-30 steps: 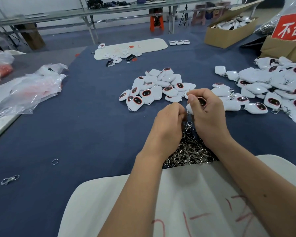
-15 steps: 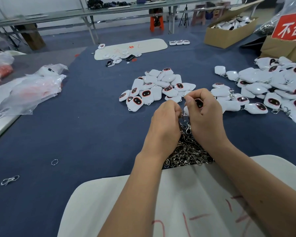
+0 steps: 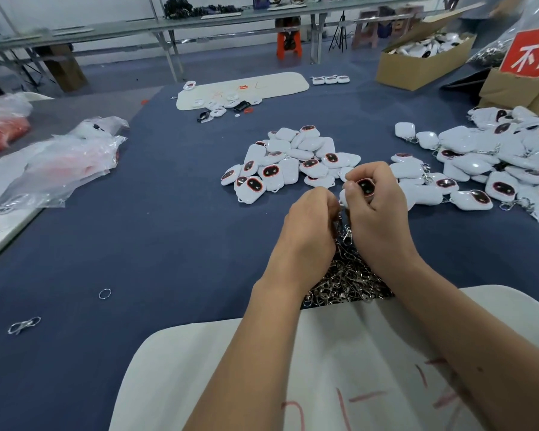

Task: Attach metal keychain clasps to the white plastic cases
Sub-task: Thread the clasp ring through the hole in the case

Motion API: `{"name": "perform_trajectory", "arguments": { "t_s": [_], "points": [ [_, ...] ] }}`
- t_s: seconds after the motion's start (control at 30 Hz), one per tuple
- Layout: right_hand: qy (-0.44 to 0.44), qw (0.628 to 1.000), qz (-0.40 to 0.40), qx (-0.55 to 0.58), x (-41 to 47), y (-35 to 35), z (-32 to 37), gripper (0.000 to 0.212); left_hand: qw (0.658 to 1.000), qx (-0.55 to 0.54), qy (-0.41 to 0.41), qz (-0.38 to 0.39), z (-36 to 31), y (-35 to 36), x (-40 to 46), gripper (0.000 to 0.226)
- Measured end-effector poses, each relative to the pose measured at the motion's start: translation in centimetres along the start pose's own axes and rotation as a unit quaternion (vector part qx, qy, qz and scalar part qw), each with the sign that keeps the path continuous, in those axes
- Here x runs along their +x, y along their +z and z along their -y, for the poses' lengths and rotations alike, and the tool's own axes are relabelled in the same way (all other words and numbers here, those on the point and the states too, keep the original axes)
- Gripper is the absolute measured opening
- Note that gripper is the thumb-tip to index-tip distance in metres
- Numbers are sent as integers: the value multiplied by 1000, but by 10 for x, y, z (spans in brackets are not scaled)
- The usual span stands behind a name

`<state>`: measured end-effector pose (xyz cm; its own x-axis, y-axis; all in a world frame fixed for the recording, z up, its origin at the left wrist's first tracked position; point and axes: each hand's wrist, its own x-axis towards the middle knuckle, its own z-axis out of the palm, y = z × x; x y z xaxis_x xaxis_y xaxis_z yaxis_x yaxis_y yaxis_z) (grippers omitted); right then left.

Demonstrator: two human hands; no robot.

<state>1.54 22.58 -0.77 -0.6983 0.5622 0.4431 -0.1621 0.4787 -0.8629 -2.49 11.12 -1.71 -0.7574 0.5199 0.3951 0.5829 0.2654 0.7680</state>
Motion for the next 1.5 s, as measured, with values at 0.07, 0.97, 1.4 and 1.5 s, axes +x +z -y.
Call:
{"name": "perform_trajectory", "arguments": {
  "t_s": [0.07,0.97,1.4,1.5],
  "points": [
    [-2,1000,-3,-5,0,0,1,12,1000,0,-3,0,-1,0,0,28],
    [-10,1000,2,-19,-2,1,-3,11,998,45,-30,-25,-2,3,0,20],
    [203,912,60,351,5,-2,5,25,988,-65,49,-129,5,-4,6,16],
    [204,907,67,363,3,-2,6,21,984,-42,69,-157,5,-7,6,15]
  ]
}}
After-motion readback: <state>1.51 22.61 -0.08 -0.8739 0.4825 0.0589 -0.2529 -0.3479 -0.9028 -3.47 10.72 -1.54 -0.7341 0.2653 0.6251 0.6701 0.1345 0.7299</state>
